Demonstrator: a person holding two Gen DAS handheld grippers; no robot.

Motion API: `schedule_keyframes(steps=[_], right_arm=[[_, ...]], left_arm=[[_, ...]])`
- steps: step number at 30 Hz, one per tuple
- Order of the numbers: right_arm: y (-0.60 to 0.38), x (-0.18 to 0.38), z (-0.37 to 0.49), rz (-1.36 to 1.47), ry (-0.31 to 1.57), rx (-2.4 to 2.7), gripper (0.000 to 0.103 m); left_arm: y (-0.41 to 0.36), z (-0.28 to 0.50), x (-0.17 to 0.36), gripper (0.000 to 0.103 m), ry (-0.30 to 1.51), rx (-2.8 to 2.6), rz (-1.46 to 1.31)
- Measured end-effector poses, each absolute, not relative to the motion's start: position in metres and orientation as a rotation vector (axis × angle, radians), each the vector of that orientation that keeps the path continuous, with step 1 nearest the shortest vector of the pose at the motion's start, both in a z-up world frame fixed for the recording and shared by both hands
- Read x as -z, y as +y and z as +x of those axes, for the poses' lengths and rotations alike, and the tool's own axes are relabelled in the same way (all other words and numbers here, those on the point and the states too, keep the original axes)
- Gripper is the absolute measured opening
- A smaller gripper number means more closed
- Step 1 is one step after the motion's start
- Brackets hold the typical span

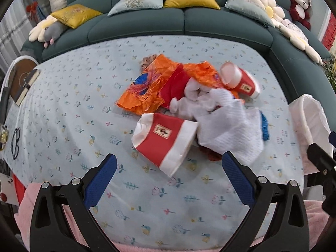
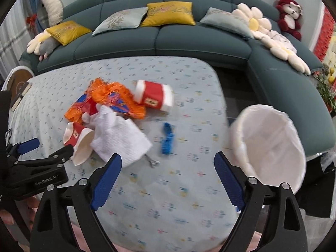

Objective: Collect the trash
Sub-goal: 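Grasp the red-white paper cup with the left tool while the right grasps the white wipe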

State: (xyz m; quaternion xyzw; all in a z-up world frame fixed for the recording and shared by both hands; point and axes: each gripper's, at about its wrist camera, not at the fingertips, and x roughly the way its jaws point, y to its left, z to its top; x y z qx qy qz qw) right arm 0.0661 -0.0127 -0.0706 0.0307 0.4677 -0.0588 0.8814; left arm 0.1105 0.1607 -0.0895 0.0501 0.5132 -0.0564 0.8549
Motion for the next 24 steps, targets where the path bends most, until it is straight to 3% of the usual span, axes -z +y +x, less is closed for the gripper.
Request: schedule_keyframes(steps=[10,14,16,18,22,24], right_arm=[[0.036,0.109,0.109,0.016,1.049,0.068,0.085],[0.046,0.122,0.119,0.013,1.076,0.046,0.07],[0.05,0.128,0.123,0.016,1.095,0.039,0.061],[0.051,0.133,0.126,0.024,1.108,0.029,0.047],[0.054,0.14,0.126,0.034,1.129,0.004,0.024],[0.055,0.141,0.125,0.032,1.134,-0.007,0.012]], left_arm=[[0.182,0.136,0.131,0.096,1.161,0.134,0.093],[0.191,0.139,0.141,0.093,1.172,0.131,0.072],[0.193,0.141,0.145,0.085,1.182,0.144,0.069],[0.196,0.142,0.149,0.068,1.207,0.165,0.044],[0.198,0.141,0.152,0.046,1.219,0.187,0.014],[0.197,0.139,0.151,0.028,1.226,0.202,0.009]])
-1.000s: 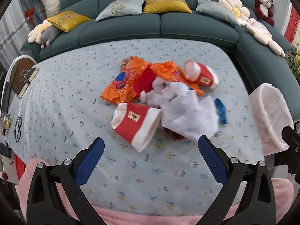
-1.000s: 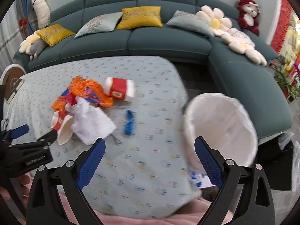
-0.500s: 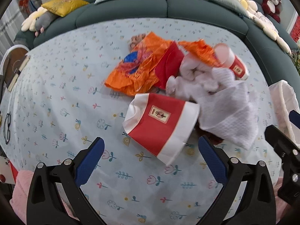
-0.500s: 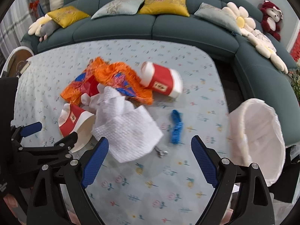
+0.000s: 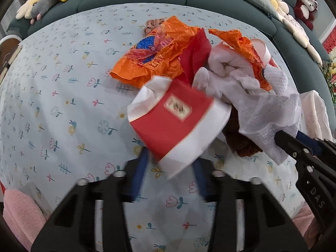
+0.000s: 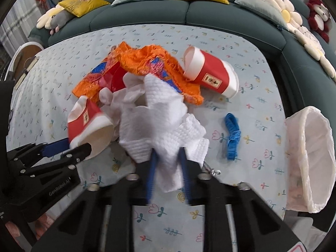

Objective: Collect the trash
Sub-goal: 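Grasp the red-white paper cup with the left tool while the right grasps the white wipe, then carry the cup and wipe in both tools over the trash bin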

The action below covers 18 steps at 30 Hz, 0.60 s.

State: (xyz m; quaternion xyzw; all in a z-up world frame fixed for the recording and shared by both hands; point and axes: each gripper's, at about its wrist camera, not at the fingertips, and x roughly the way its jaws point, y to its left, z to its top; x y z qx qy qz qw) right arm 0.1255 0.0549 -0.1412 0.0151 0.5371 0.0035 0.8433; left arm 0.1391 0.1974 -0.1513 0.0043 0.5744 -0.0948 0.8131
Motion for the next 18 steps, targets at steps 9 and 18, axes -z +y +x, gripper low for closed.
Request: schedule_keyframes(steps=[9,18], right_arm=[[0.053,0.11,0.112,0.04,1.067,-0.034,0.006],[0.024,0.05,0.092,0.086,0.926,-0.009,0.006]], left_arm=[[0.195,0.128,0.124,0.003,1.173,0.198,-0.005],[0.166,0.112,0.072,0.003,1.079,0.241,-0.003]])
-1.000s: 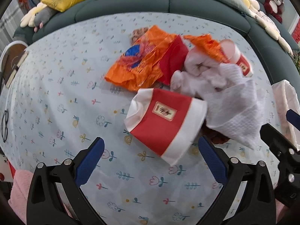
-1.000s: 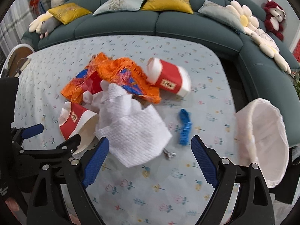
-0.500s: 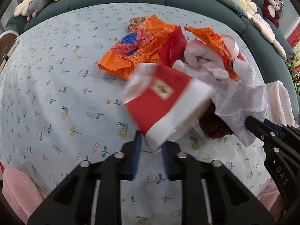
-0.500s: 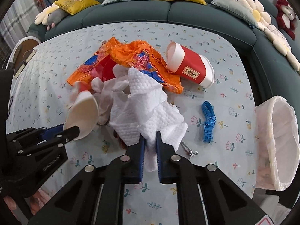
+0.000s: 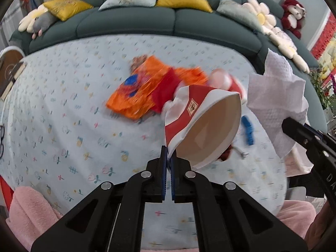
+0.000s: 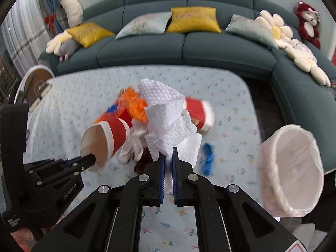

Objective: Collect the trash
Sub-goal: 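Carry the cup and wipe in both tools over the trash bin, then open both tools to drop the cup and wipe into the bin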

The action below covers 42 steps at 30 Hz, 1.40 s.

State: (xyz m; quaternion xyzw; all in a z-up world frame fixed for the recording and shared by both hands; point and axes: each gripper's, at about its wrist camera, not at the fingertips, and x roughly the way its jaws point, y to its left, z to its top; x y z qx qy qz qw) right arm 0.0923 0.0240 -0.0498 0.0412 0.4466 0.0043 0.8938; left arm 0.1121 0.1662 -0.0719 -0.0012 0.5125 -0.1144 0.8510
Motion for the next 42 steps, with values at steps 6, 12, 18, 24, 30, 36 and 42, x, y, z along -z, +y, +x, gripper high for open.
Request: schedule_keyframes(steps=[6,12,18,24,30,36,42], right_arm=[[-0.014,0.018,0.071,0.129,0.854,0.05,0.006],[-0.07,0.004,0.048,0.16,0.816,0.147,0.006],[-0.136,0.008,0.023,0.21,0.804,0.263,0.006],[-0.189,0.031,0.008,0.252,0.834,0.352,0.006],[-0.226,0.057,0.0,0.29,0.873,0.407,0.006],[-0.252,0.077,-0.001,0.326,0.898,0.423,0.006],[-0.26,0.084,0.004,0.341,0.902,0.426,0.012]], left_arm=[[0.118,0.101,0.035,0.003,1.016,0.324,0.024],[0.052,0.089,0.012,0.003,0.983,0.436,0.058],[-0.016,0.077,0.007,0.003,0.971,0.536,0.111],[-0.076,0.069,0.019,0.003,0.993,0.614,0.166],[-0.122,0.064,0.035,0.003,1.022,0.666,0.199],[-0.153,0.064,0.045,0.003,1.031,0.695,0.228],[-0.17,0.069,0.052,0.006,1.032,0.702,0.238]])
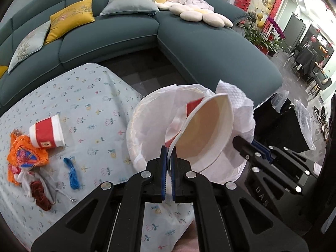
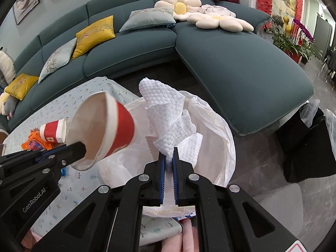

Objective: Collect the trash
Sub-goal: 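Open both tools to drop the cup and wipe into the bin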

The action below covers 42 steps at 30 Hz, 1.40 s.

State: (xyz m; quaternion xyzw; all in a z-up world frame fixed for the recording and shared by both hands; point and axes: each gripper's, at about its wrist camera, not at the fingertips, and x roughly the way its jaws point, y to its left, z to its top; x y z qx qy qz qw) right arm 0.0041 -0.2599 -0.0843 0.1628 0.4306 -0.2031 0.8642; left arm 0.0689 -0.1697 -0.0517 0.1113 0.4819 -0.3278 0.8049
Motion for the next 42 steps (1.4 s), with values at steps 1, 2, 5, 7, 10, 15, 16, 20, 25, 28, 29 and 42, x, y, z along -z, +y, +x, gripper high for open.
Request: schedule_keyframes(steps=[1,2,5,7,10,15,16,20,25,28,29,42], right_arm=[[-0.261,0.085,0.005,0.344,0.899,0.434,0.017],[-0.262,0.085,0.004,0.349,0.896,0.438,0.026],[-0.264,0.083,0.004,0.356,0.879,0.453,0.036],[-0.265,0.082,0.004,0.351,0.877,0.455,0.037],[-0.261,0.079,0.004,0.333,0.873,0.462,0.042],[-0.255,0.072,0.005,0.32,0.863,0.457,0.046],[-0.252,0.07,0.005,0.316,0.86,0.457,0.047],[-0.242,0.063,0.006,0.305,0.855,0.444,0.048],[-0.226,0.054,0.008,0.278,0.849,0.421,0.05],[-0.214,0.05,0.012,0.266,0.851,0.404,0.05],[-0.209,0.049,0.013,0.26,0.85,0.396,0.05],[-0.149,0.04,0.028,0.206,0.863,0.305,0.05]], left_arm=[[-0.171,0.07,0.052,0.011,1.027,0.687,0.241],[-0.173,0.071,0.052,0.029,1.021,0.679,0.238],[-0.169,0.075,0.047,0.054,0.992,0.635,0.214],[-0.168,0.077,0.047,0.054,1.002,0.634,0.206],[-0.163,0.079,0.045,0.054,1.002,0.624,0.195],[-0.153,0.081,0.043,0.054,1.001,0.614,0.18],[-0.15,0.081,0.042,0.054,1.0,0.611,0.177],[-0.138,0.081,0.037,0.054,0.992,0.598,0.164],[-0.117,0.084,0.032,0.057,0.989,0.563,0.13],[-0.102,0.086,0.03,0.059,0.986,0.538,0.113],[-0.097,0.087,0.029,0.059,0.985,0.532,0.11],[-0.024,0.098,0.032,0.063,0.999,0.414,0.044]])
